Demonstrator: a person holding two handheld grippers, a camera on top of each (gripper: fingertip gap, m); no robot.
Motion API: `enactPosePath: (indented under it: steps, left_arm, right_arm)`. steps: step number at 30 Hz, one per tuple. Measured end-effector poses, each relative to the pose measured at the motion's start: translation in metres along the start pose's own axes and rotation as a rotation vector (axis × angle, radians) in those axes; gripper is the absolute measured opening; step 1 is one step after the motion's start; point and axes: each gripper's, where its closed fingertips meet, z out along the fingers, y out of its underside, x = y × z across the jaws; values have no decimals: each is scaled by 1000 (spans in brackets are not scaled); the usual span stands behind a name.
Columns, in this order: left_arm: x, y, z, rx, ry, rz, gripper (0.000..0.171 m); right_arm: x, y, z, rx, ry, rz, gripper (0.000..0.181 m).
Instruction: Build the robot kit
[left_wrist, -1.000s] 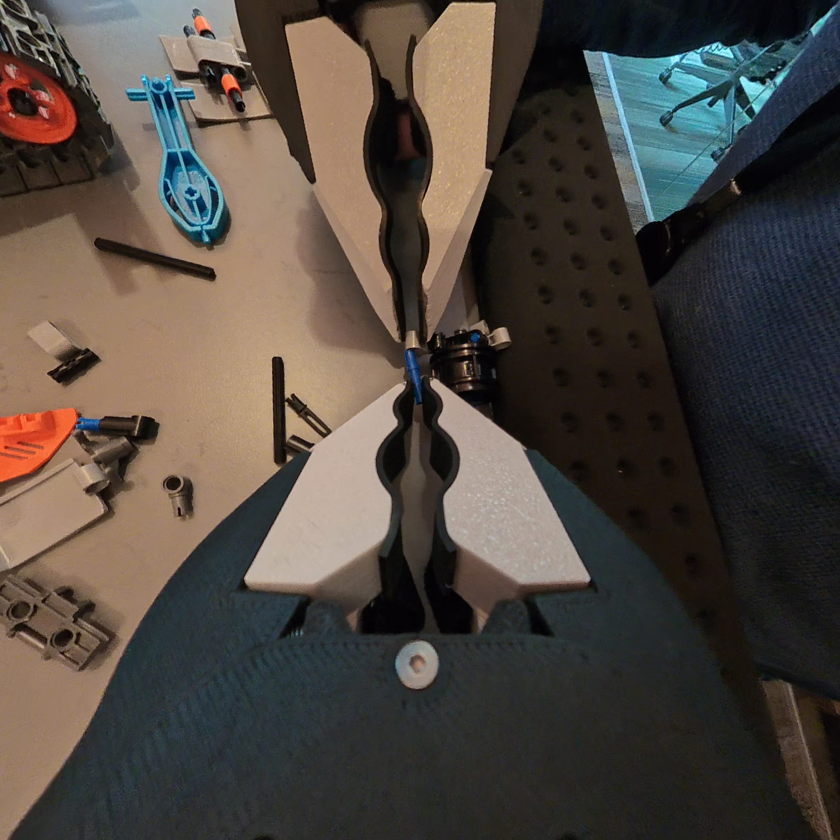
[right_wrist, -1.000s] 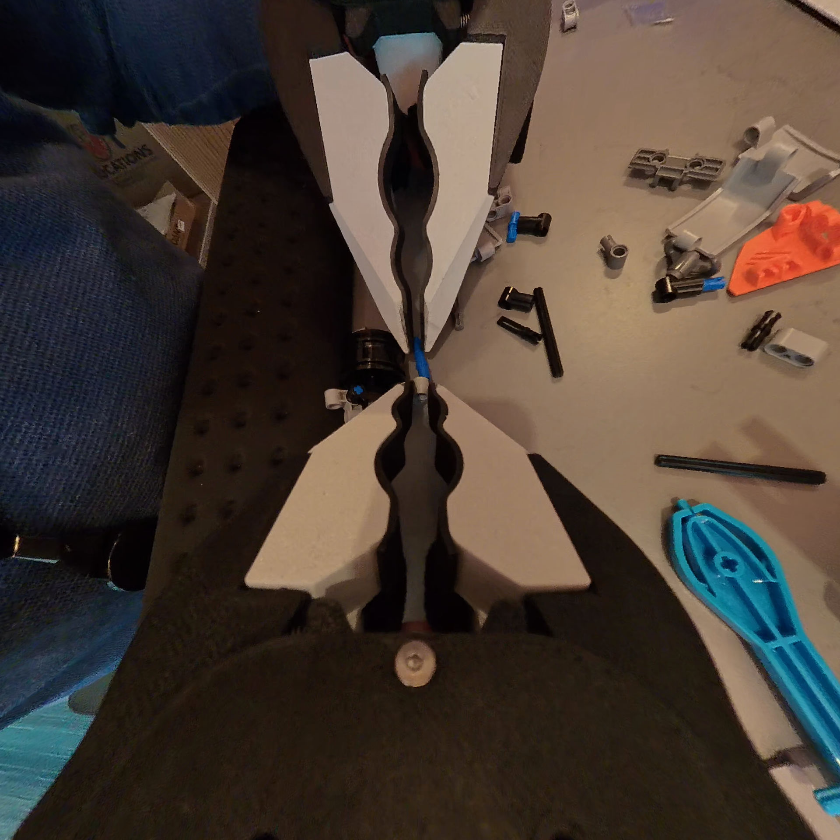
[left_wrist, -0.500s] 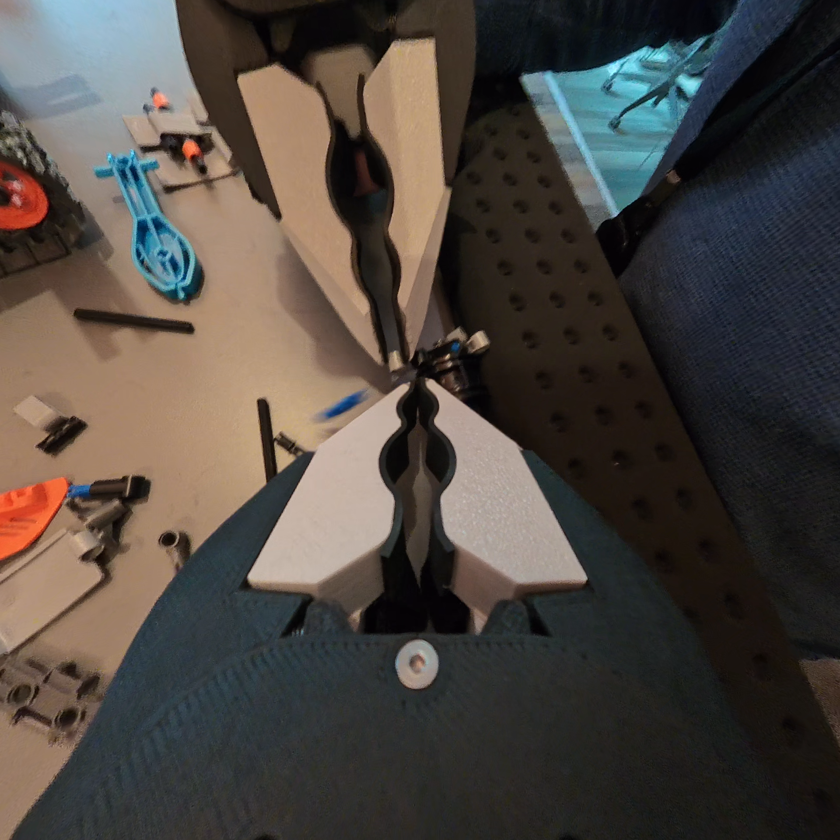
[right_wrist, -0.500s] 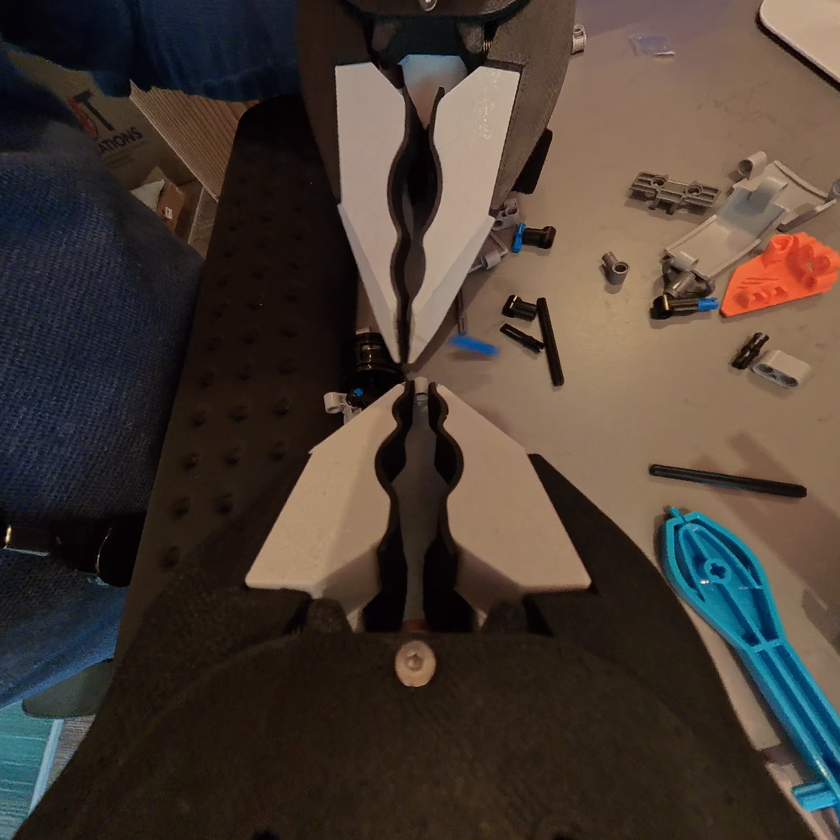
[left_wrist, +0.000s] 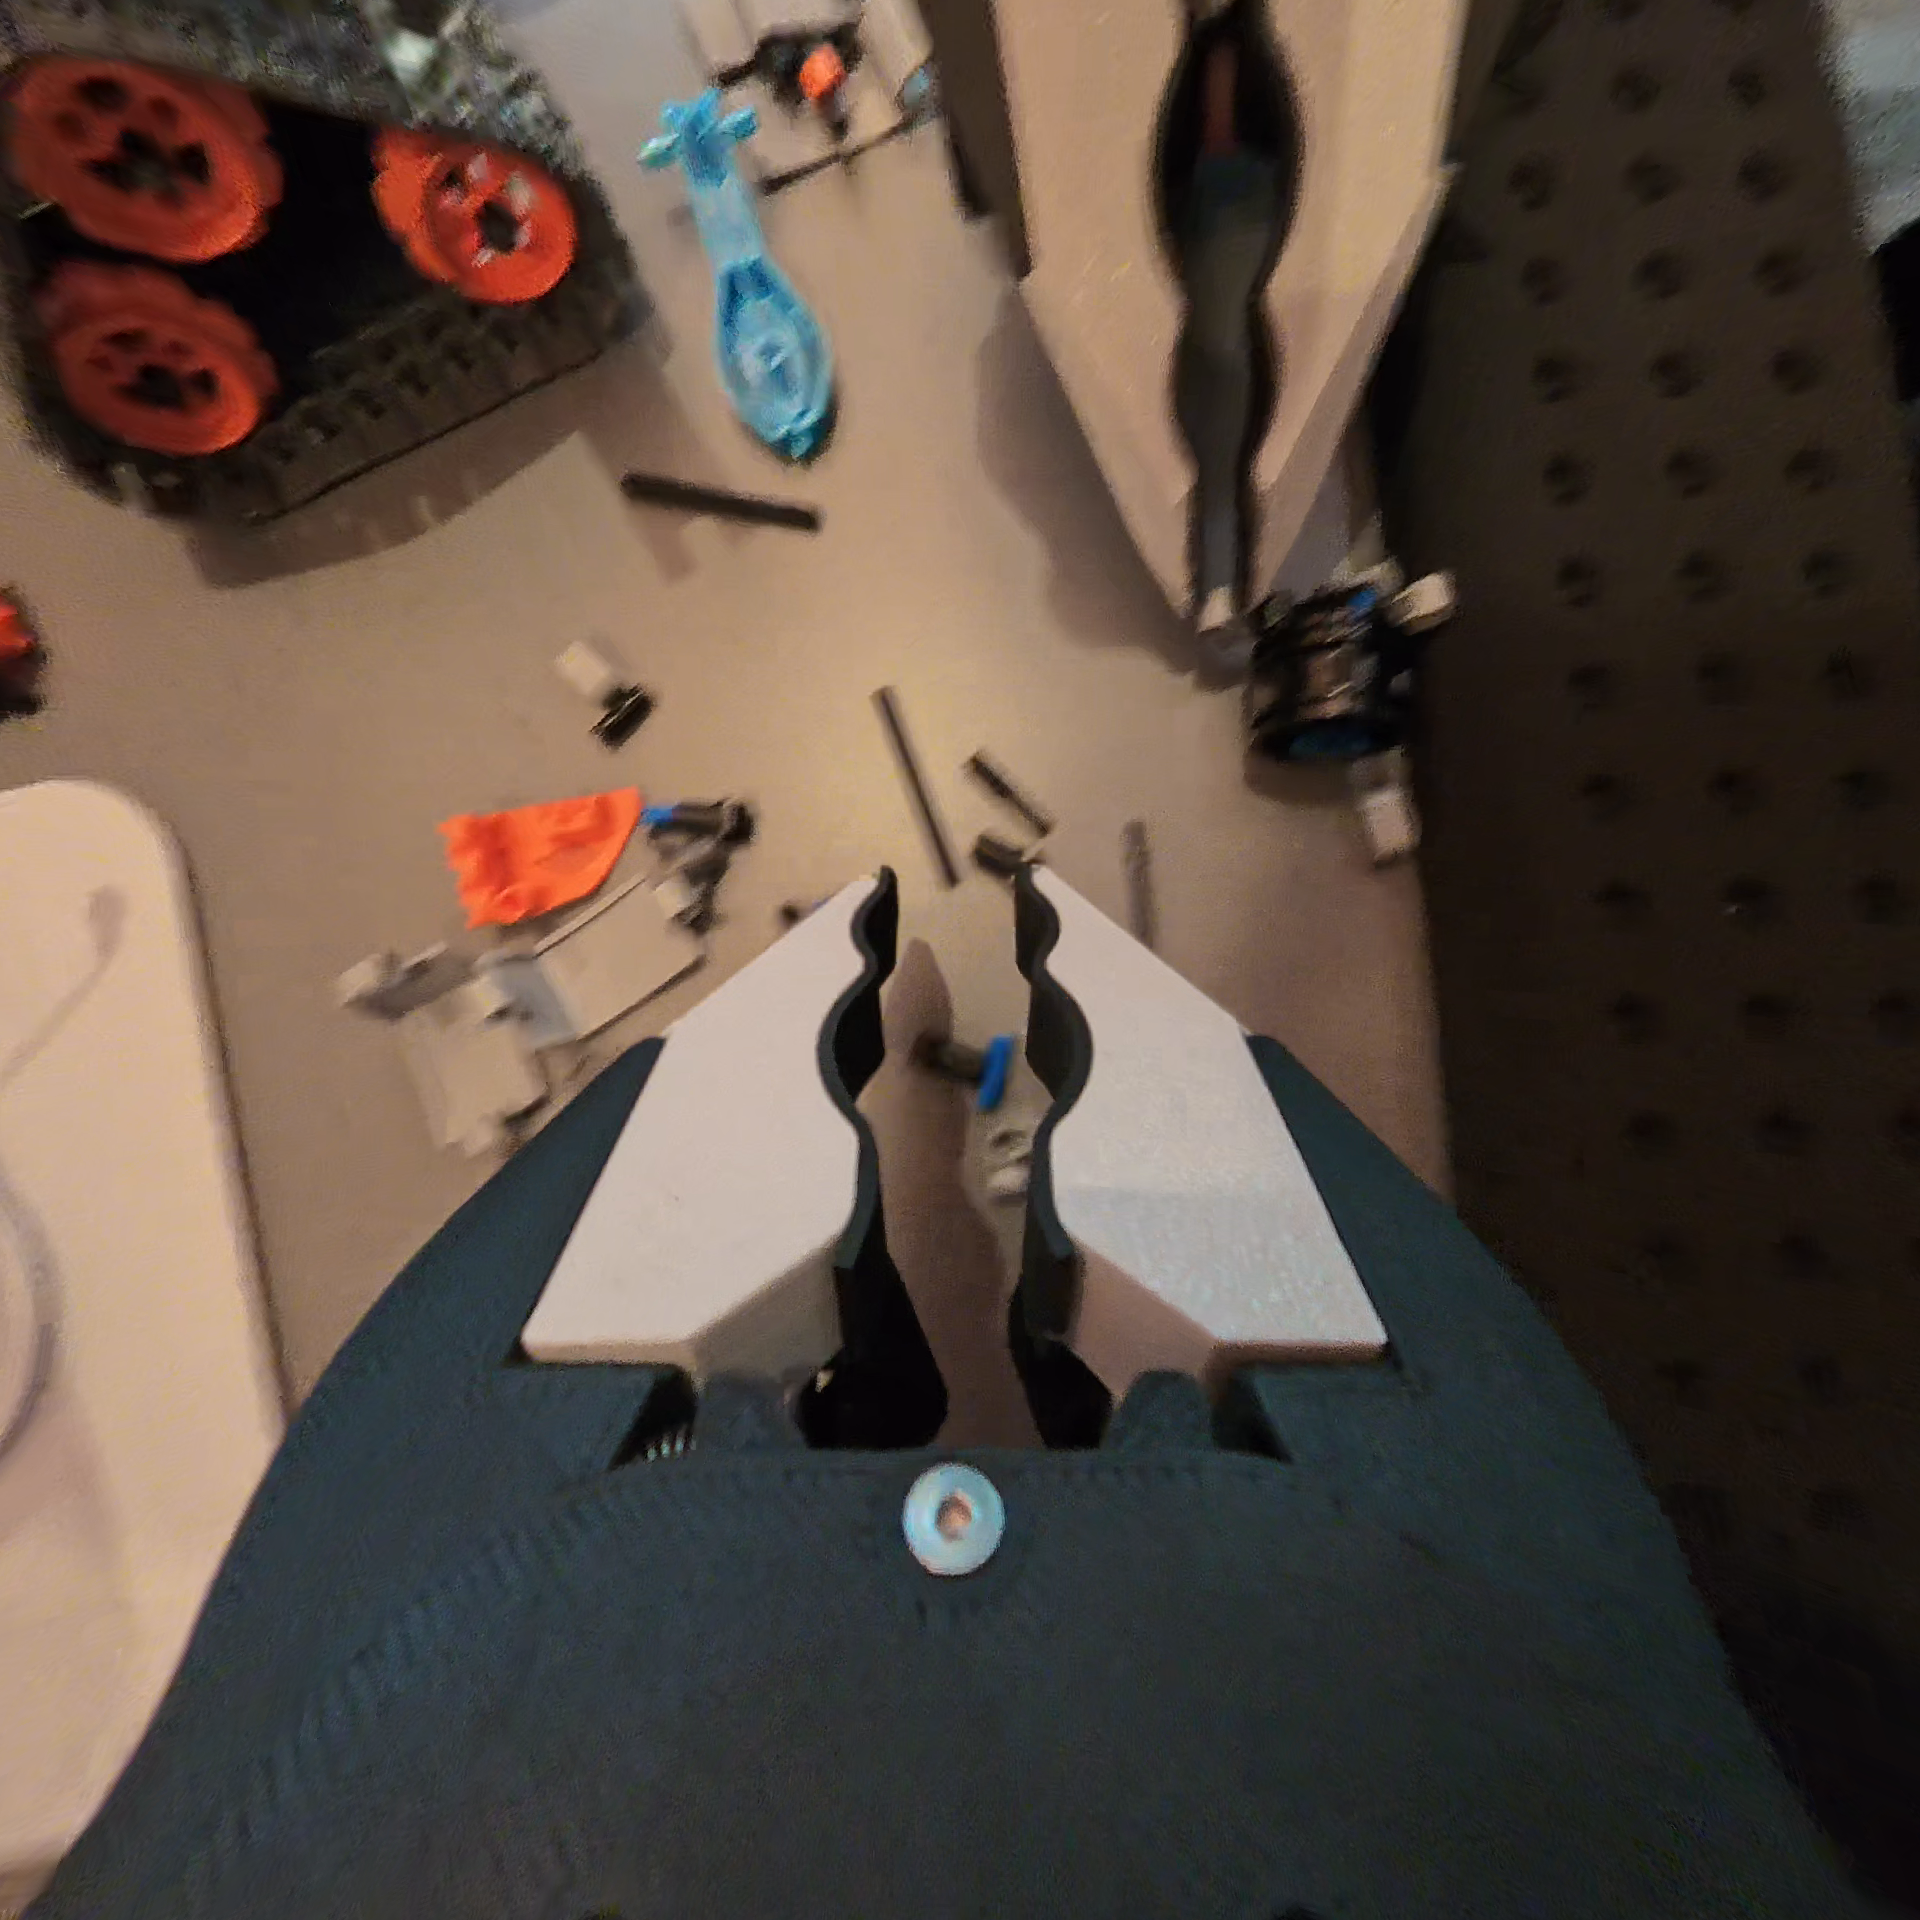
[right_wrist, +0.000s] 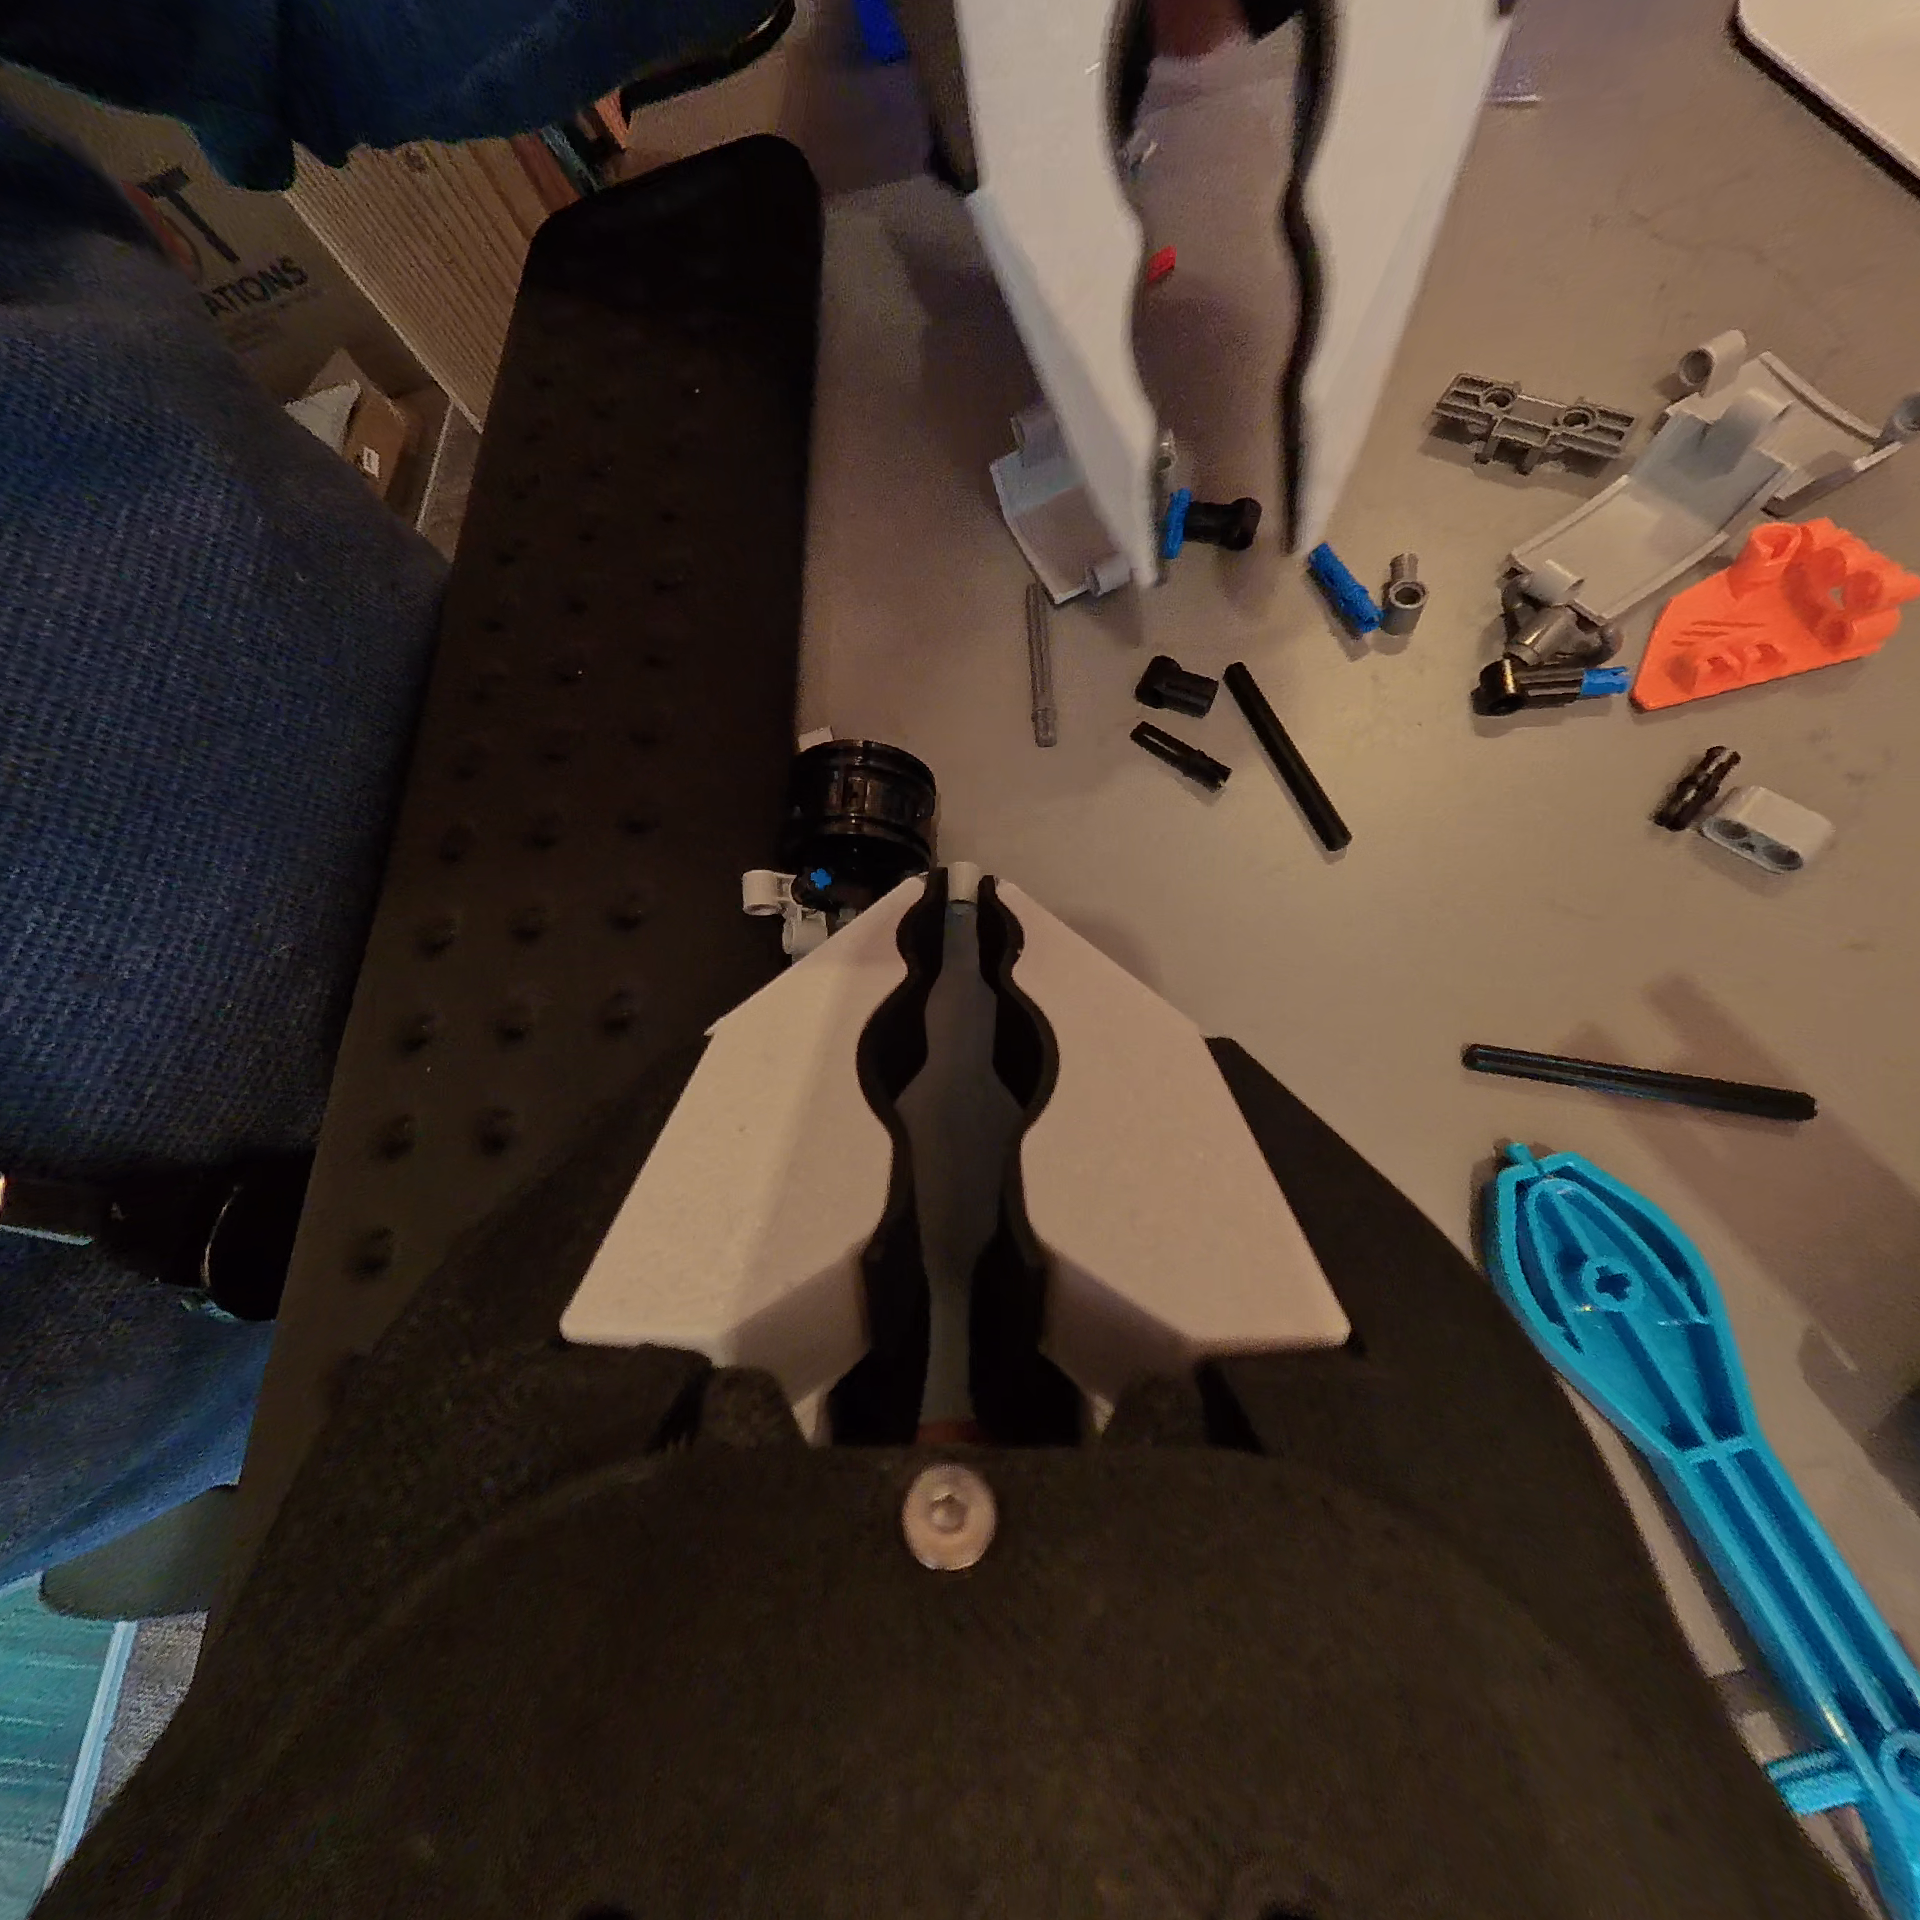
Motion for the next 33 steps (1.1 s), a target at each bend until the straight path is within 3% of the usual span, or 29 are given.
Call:
enactPosePath:
  steps: [6, 10, 16, 18, 24, 29, 33]
  left_arm:
    - [-26, 28, 7, -180, -37, 2, 22]
    - [-21, 26, 13, -186, -25, -69, 20]
    - [-9, 19, 19, -142, 3, -93, 13]
    - [-8, 18, 19, -136, -4, -72, 3]
    - [-2, 16, 20, -120, -11, -51, 2]
    - [22, -16, 14, -13, 6, -42, 2]
    - [49, -28, 25, 2, 79, -49, 2]
  right_arm:
    - [1, -1, 0, 5, 7, -5, 4]
    - [0, 0, -1, 5, 11, -11, 4]
    - [0, 0, -1, 7, 14, -15, 4]
    - [0, 0, -1, 7, 13, -15, 4]
    - [0, 0, -2, 10, 17, -19, 4]
    - [1, -3, -4, 33, 36, -34, 4]
    - [2, -5, -5, 48, 74, -82, 4]
